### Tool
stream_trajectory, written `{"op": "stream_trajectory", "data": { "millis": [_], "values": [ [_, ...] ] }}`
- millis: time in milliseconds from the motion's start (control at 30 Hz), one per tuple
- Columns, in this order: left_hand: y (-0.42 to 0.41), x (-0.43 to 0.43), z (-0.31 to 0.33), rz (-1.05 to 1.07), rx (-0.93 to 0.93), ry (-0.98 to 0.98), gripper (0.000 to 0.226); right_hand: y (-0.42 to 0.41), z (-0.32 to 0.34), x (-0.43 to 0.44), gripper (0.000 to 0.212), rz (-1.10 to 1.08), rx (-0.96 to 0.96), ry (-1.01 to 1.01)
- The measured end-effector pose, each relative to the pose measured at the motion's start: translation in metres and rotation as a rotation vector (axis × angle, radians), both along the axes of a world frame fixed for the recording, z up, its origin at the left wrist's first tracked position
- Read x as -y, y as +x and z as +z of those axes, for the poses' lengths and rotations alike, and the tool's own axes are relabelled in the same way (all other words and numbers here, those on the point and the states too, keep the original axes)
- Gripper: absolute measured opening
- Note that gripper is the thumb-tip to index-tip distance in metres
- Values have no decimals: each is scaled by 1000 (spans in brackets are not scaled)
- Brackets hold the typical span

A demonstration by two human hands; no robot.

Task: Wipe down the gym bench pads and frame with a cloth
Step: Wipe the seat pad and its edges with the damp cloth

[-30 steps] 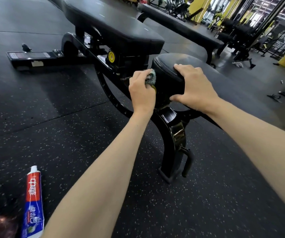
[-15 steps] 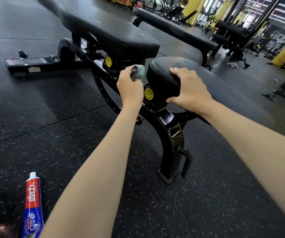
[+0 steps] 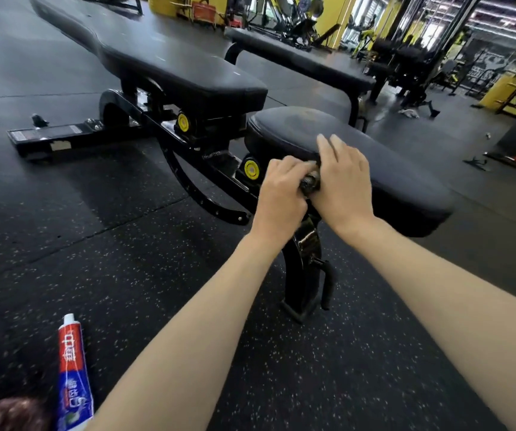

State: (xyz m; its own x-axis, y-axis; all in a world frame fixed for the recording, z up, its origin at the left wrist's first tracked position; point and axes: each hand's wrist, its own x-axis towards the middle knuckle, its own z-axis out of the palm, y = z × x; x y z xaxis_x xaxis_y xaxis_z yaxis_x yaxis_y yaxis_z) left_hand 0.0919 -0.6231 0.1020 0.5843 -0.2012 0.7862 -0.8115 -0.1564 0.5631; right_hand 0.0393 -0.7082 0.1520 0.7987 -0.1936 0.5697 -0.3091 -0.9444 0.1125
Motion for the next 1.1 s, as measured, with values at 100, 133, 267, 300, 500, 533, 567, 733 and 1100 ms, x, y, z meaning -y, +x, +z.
{"op": "stream_trajectory", "data": {
  "millis": [100,133,267,300,500,533,567,733,1100],
  "values": [
    [5,-11,12,119,-163,-134,40,-35,-17,9,77,-127,65,80],
    [13,-16,20,176,-230,-173,41,-43,-21,12,75,-143,86,69],
    [44,-20,41,274,-311,-46,49,-64,-28,27,68,-171,180,42],
    [46,-17,42,284,-282,-2,50,-67,-29,30,68,-186,192,53],
    [5,23,31,176,11,74,37,-76,-39,41,63,-204,250,93],
    [-9,31,28,154,26,72,37,-76,-41,40,63,-204,265,99],
    [-22,40,25,129,34,72,37,-76,-42,39,63,-203,283,105],
    [-74,65,28,-63,107,82,27,-81,-46,37,60,-173,382,151],
    [-48,42,17,81,-21,11,45,-123,-60,42,82,-178,598,898]
  ]
}}
